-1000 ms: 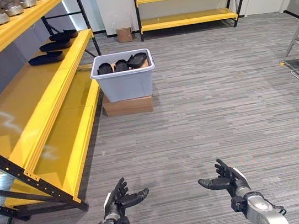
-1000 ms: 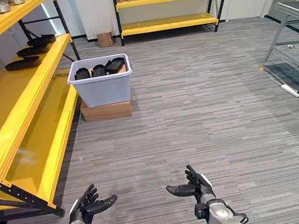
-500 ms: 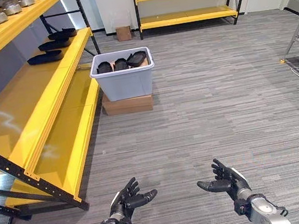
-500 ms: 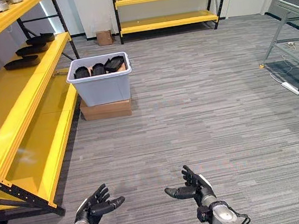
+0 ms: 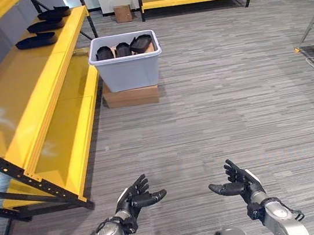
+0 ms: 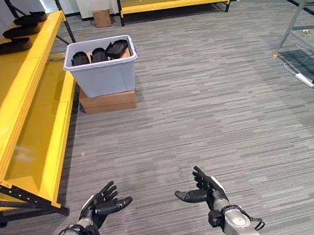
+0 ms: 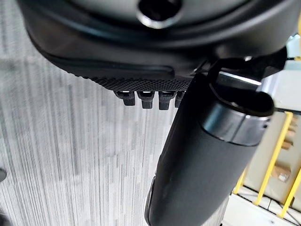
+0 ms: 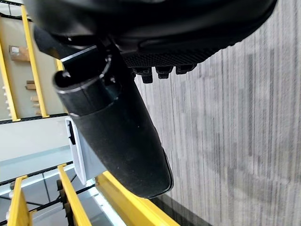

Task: Move parts from the plastic box to the shelf.

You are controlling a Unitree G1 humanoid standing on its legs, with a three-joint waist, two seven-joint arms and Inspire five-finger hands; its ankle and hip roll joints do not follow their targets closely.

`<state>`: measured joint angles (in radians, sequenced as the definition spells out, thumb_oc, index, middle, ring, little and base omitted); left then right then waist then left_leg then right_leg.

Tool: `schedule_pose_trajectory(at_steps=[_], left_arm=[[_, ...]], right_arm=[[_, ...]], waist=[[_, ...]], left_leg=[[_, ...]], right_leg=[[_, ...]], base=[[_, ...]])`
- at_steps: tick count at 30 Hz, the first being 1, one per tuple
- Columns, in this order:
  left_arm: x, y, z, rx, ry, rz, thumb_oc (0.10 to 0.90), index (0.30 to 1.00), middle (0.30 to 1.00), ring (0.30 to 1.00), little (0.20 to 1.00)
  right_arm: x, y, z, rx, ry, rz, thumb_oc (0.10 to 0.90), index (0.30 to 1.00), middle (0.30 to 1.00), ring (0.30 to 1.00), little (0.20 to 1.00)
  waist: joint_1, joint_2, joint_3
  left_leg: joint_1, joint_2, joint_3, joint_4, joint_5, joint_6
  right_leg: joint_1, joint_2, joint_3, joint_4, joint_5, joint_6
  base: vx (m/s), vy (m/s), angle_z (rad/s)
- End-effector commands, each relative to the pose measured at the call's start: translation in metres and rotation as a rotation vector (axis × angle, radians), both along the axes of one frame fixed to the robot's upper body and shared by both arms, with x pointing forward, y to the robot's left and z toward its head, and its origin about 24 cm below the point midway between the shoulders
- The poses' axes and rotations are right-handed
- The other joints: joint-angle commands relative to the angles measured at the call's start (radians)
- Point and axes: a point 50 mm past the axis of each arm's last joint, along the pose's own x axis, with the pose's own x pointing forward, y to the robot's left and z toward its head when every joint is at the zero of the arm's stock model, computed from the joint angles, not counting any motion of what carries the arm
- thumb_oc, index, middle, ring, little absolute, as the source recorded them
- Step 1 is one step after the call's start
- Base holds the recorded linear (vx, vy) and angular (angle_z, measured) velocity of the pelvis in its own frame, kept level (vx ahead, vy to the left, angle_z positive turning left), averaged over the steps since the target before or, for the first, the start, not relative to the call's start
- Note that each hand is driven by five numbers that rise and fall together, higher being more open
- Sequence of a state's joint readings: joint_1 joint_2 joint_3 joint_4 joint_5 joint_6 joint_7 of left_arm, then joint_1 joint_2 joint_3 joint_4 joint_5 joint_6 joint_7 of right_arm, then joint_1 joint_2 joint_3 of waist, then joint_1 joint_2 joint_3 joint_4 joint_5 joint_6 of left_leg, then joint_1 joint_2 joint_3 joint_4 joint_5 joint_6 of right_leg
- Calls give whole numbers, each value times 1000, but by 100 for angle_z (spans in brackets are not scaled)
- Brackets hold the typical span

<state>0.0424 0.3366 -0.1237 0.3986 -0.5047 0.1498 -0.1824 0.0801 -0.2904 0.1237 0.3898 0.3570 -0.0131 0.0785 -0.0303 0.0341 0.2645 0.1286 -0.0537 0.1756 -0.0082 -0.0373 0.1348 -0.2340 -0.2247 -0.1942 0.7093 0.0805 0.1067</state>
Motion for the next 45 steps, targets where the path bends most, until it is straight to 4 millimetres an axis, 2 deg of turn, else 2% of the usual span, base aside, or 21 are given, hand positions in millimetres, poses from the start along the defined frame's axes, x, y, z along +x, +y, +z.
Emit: schedule_pose_trajectory(at_steps=[1, 4, 5, 7, 10, 12, 15, 18, 20, 24, 28, 30, 31, 32, 36, 37, 39, 41, 42, 43, 45], left_arm=[[19, 3, 33, 1, -188, -22, 900, 1000, 1000, 1000, 1000], [19, 1, 35, 7, -183, -35, 900, 1000, 1000, 1000, 1000], [19, -1, 34, 17, -172, -31, 900, 1000, 1000, 1000, 1000], [16, -7, 32, -2, -171, -45, 900, 1000, 1000, 1000, 1000], [10, -16, 30, -48, -194, -67, 900, 1000, 1000, 1000, 1000], [8, -18, 29, -52, -194, -54, 900, 1000, 1000, 1000, 1000], [7, -14, 30, -61, -187, -27, 900, 1000, 1000, 1000, 1000], [3, -11, 30, -130, -199, -14, 900, 1000, 1000, 1000, 1000], [3, -12, 36, -260, -258, 19, 900, 1000, 1000, 1000, 1000], [10, -11, 41, -299, -312, 69, 900, 1000, 1000, 1000, 1000], [16, -12, 43, -304, -338, 107, 900, 1000, 1000, 1000, 1000], [18, -14, 44, -300, -348, 119, 900, 1000, 1000, 1000, 1000], [19, -15, 44, -300, -355, 127, 900, 1000, 1000, 1000, 1000], [19, -14, 44, -306, -364, 151, 900, 1000, 1000, 1000, 1000], [19, -8, 48, -275, -388, 166, 900, 1000, 1000, 1000, 1000], [18, -4, 50, -250, -395, 182, 900, 1000, 1000, 1000, 1000], [19, 2, 53, -234, -409, 219, 900, 1000, 1000, 1000, 1000], [18, 9, 53, -225, -412, 263, 900, 1000, 1000, 1000, 1000], [18, 10, 52, -224, -411, 265, 900, 1000, 1000, 1000, 1000], [16, 16, 51, -207, -417, 299, 900, 1000, 1000, 1000, 1000], [12, 22, 48, -182, -408, 349, 900, 1000, 1000, 1000, 1000]], right_arm=[[27, 3, 48, 3, -278, 31, 900, 1000, 1000, 1000, 1000], [25, 0, 49, 9, -283, 37, 900, 1000, 1000, 1000, 1000], [24, -2, 50, 9, -296, 44, 900, 1000, 1000, 1000, 1000], [20, -7, 50, -23, -292, 31, 900, 1000, 1000, 1000, 1000], [15, -16, 47, -82, -267, -23, 900, 1000, 1000, 1000, 1000], [17, -16, 46, -106, -260, -29, 900, 1000, 1000, 1000, 1000], [20, -11, 44, -111, -219, 14, 900, 1000, 1000, 1000, 1000], [19, -13, 42, -130, -201, 27, 900, 1000, 1000, 1000, 1000], [20, -19, 45, -155, -206, 20, 900, 1000, 1000, 1000, 1000], [20, -24, 48, -170, -214, 1, 900, 1000, 1000, 1000, 1000], [19, -29, 47, -169, -205, -20, 900, 1000, 1000, 1000, 1000], [17, -30, 44, -170, -180, 0, 900, 1000, 1000, 1000, 1000], [15, -30, 41, -173, -174, 2, 900, 1000, 1000, 1000, 1000], [13, -29, 38, -165, -161, 3, 900, 1000, 1000, 1000, 1000], [14, -27, 37, -142, -154, 1, 900, 1000, 1000, 1000, 1000], [15, -25, 38, -139, -154, 12, 900, 1000, 1000, 1000, 1000], [17, -23, 39, -140, -158, 23, 900, 1000, 1000, 1000, 1000], [17, -22, 38, -133, -155, 27, 900, 1000, 1000, 1000, 1000], [16, -22, 37, -131, -155, 28, 900, 1000, 1000, 1000, 1000], [15, -21, 36, -123, -150, 42, 900, 1000, 1000, 1000, 1000], [13, -20, 35, -128, -148, 64, 900, 1000, 1000, 1000, 1000]], waist=[[-36, -11, -48], [-61, -31, -38], [-75, -60, -30], [-95, -62, -30], [-107, -70, -57], [-106, -71, -72], [-100, -61, -86], [-95, -56, -100], [-86, -54, -120], [-82, -60, -138], [-81, -77, -149], [-81, -94, -151], [-76, -101, -144], [-64, -112, -136], [-39, -116, -113], [-30, -115, -106], [-12, -95, -96], [11, -79, -101], [12, -81, -99], [25, -77, -103], [35, -79, -103]], left_leg=[[35, 8, -1, -2, -54, -38], [69, -9, -22, 1, -83, -41], [107, -29, -53, 9, -129, -51], [150, -24, -102, 5, -166, -65], [172, -17, -127, 10, -200, -76], [172, -11, -112, 29, -212, -85], [184, 15, -82, 57, -224, -99], [172, 59, -63, 104, -174, -125], [122, 127, -47, 191, -37, -168], [68, 142, -52, 309, 35, -190], [-3, 144, -31, 522, 72, -202], [-91, 162, -21, 737, 110, -206], [-148, 165, -23, 847, 104, -197], [-228, 133, -35, 930, 71, -176], [-302, 116, -12, 789, 33, -140], [-314, 127, 5, 649, 40, -138], [-307, 150, 16, 298, 87, -156], [-313, 178, -13, 71, 155, -185], [-303, 176, -14, 54, 164, -187], [-313, 207, -36, -40, 213, -205], [-329, 232, -56, -78, 220, -215]], right_leg=[[32, 82, 22, -97, 26, 38], [19, 102, 24, -251, 50, 44], [1, 90, 21, -477, 113, 71], [-28, 80, 64, -620, 141, 78], [30, 82, 95, -710, 132, 69], [39, 83, 87, -679, 123, 59], [20, 97, 50, -576, 58, 31], [34, 120, 35, -557, 16, -3], [77, 148, 24, -590, -17, -40], [112, 175, 17, -608, -60, -77], [146, 185, 20, -603, -105, -115], [168, 185, 28, -595, -127, -143], [191, 187, 43, -593, -135, -153], [221, 191, 64, -596, -143, -157], [270, 205, 94, -594, -159, -148], [293, 218, 111, -596, -171, -142], [347, 238, 128, -608, -200, -118], [398, 244, 145, -629, -214, -94], [407, 241, 146, -632, -216, -92], [441, 237, 162, -645, -225, -82], [465, 223, 171, -644, -244, -69]], base=[[205, -60, -10], [327, -126, 24], [603, -233, 72], [609, -220, 55], [421, -168, 70], [472, -208, 59], [448, -187, 45], [350, -181, -2], [470, -281, 10], [257, -186, -4], [195, -175, -3], [175, -191, 1], [262, -207, -12], [281, -138, -23], [223, -3, -26], [282, 127, -21], [369, 250, -10], [340, 214, -36], [351, 191, -40], [332, 180, -46], [406, 257, -60]])
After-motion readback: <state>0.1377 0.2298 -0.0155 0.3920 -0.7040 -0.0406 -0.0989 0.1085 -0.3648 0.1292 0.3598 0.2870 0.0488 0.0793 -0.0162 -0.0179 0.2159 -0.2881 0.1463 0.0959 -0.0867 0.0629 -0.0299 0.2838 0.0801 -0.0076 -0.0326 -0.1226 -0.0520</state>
